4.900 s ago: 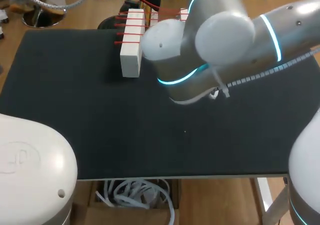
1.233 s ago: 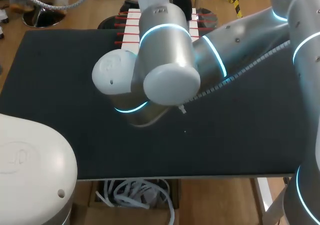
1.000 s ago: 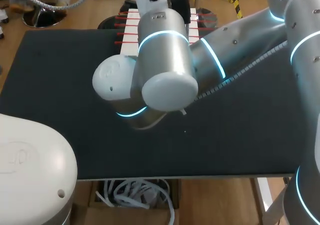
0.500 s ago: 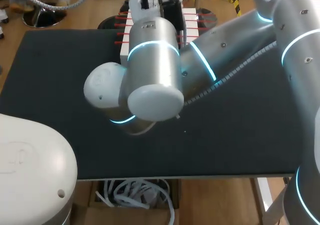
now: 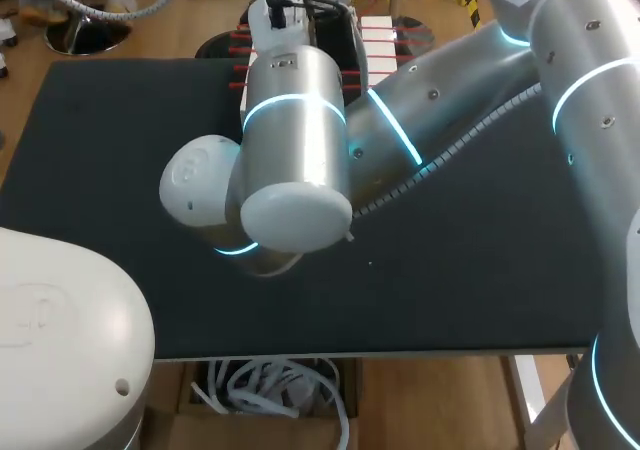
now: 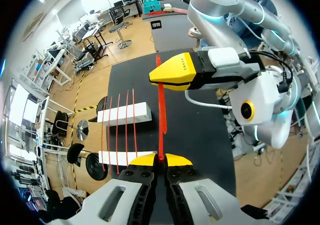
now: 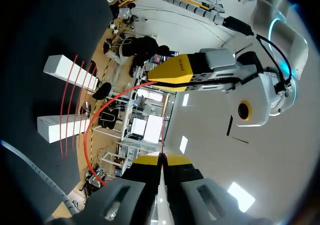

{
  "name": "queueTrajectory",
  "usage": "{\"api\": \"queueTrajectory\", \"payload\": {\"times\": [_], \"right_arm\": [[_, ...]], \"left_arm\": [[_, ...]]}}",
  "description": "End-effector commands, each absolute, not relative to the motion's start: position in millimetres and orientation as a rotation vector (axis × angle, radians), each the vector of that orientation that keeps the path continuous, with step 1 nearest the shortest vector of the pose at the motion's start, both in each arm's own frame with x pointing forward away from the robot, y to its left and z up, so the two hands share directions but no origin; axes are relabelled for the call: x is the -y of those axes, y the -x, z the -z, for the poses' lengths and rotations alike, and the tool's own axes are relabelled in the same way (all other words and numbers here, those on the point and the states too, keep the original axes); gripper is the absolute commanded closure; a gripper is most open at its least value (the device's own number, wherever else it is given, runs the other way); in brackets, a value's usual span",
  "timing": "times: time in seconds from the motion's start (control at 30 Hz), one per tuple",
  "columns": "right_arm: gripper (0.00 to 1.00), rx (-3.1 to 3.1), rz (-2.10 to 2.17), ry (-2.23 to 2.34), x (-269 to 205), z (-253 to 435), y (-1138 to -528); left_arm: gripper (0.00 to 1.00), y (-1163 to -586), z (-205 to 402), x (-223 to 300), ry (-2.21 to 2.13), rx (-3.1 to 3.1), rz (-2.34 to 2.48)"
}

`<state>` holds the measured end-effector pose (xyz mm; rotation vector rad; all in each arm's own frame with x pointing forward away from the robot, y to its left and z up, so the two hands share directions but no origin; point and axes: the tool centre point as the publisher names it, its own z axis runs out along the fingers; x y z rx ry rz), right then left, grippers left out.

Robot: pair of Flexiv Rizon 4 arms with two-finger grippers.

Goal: Grab the tape and strap the tape.

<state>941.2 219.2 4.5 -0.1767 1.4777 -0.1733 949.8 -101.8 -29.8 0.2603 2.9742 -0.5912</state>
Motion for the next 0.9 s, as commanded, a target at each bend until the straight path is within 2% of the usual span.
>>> {"api": "queueTrajectory", "payload": {"times": [0.03, 0.9], "right_arm": [[1.0, -1.469, 0.187, 0.175, -224, -2, -941], [1.0, -1.444, 0.24, 0.208, -237, -3, -947]], "left_arm": [[1.0, -950, 29, 102, -0.259, -2.977, 0.585], [1.0, -950, 29, 102, -0.259, -2.977, 0.585]]}}
